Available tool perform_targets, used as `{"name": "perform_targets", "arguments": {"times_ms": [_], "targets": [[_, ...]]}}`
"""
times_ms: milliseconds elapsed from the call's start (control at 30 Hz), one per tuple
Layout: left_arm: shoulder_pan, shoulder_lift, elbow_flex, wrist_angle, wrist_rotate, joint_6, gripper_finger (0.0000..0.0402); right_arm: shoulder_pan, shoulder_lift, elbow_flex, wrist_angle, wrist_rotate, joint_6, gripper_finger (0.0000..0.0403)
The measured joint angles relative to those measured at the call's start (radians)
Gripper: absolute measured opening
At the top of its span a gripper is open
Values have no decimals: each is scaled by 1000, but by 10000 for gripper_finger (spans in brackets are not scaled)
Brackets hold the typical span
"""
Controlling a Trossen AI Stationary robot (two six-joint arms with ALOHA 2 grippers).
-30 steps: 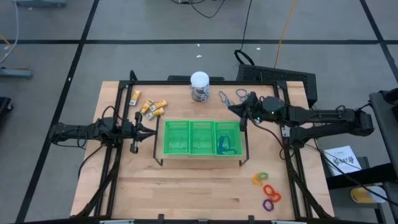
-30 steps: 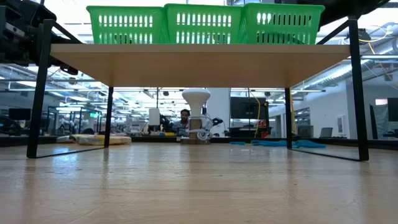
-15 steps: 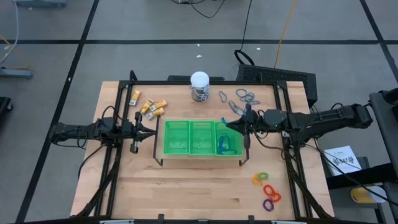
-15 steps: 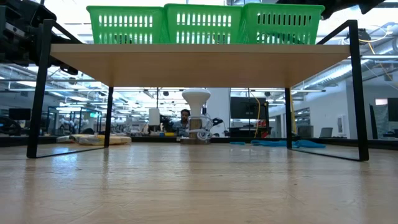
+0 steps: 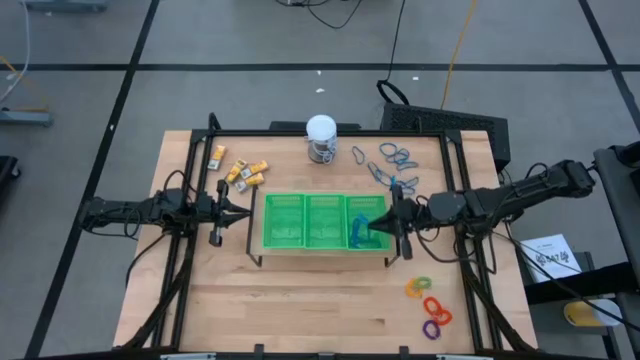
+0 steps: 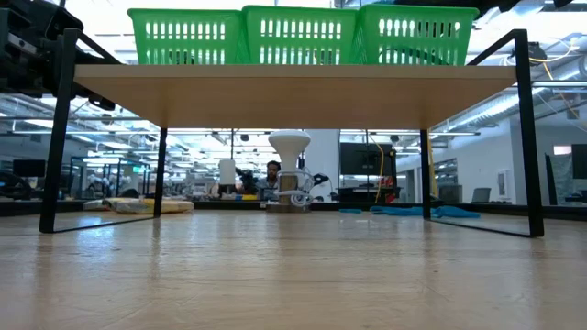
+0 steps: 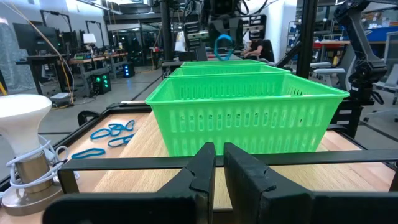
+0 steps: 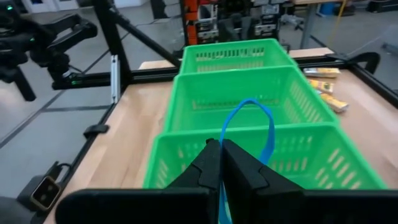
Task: Pick & Place Office Desk Supplies
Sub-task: Put the blue rubber band into the right green bin on the shelf
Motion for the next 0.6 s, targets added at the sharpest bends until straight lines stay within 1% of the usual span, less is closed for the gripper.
{"name": "perform_targets", "arguments": {"times_ms": [433,600], "targets": [[0,0,0,0,0,0,45,18,0,0,-1,0,-8,5],[0,0,0,0,0,0,45,18,0,0,-1,0,-29,21]]}}
